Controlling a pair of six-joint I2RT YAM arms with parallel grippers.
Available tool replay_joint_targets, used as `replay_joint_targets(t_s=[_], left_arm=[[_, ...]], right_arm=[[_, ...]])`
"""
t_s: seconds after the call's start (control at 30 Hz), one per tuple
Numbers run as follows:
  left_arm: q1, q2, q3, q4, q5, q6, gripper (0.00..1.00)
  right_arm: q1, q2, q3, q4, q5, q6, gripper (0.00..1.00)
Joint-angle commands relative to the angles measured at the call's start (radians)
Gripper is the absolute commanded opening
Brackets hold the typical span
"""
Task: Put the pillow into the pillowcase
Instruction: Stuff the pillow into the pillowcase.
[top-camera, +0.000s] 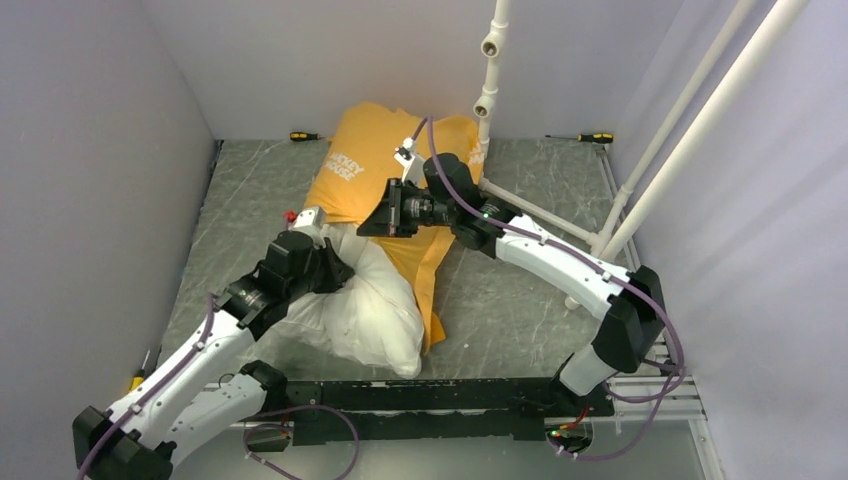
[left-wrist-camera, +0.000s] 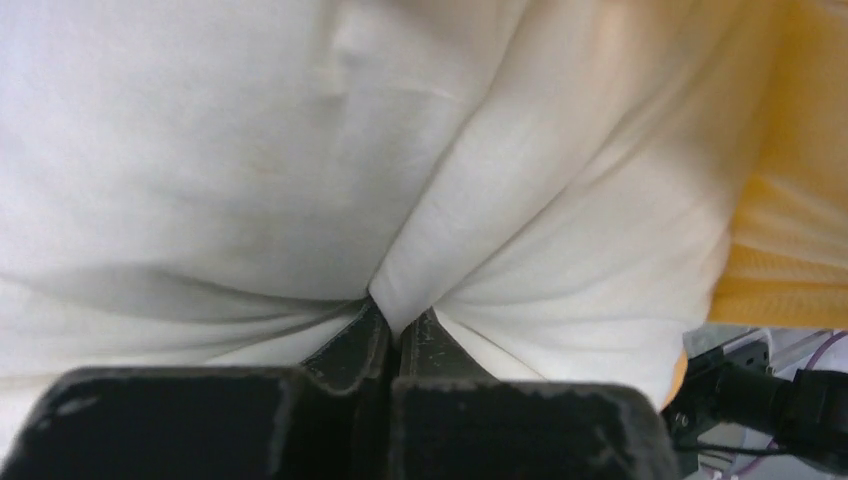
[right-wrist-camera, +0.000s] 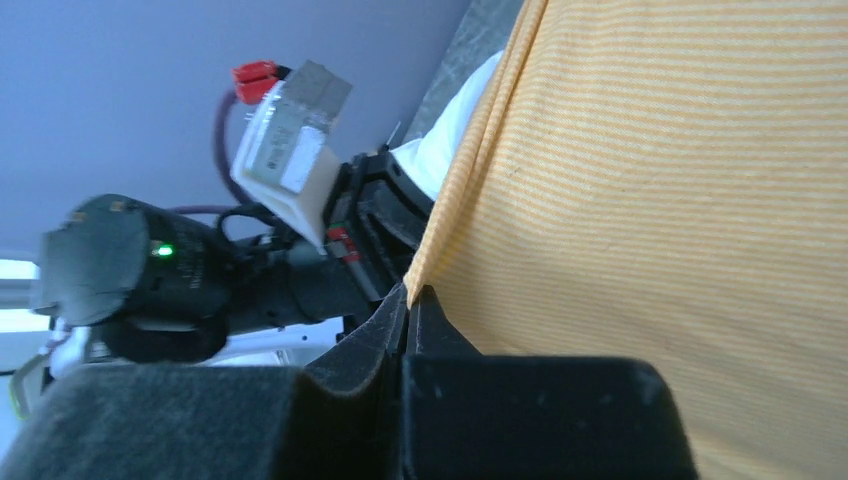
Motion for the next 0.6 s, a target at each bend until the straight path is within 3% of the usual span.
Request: replay_joint_targets(t_s=[0.0,0.2,0.4,0.57], left_arm=[[0.020,0.061,-0.095,0.425,-0.010,0.004,0.00],[0.022,0.063,-0.148,0.863,0.015,0.061,0.00],[0.023,0.081,-0.050,1.108,0.103,0.163,0.00],[0.022,0.152,-0.081,1.337,0.074,0.249,0.00]], right_arm=[[0.024,-0.151,0.032,0.114,-0.160,0.079,0.00],[0.032,-0.183,0.025,0.133,-0.197,0.102,0.00],[0.088,-0.131,0.118,0.078,-0.221,0.076,0.00],[0.165,-0.097,0.160,0.179,-0.251,0.131,0.00]])
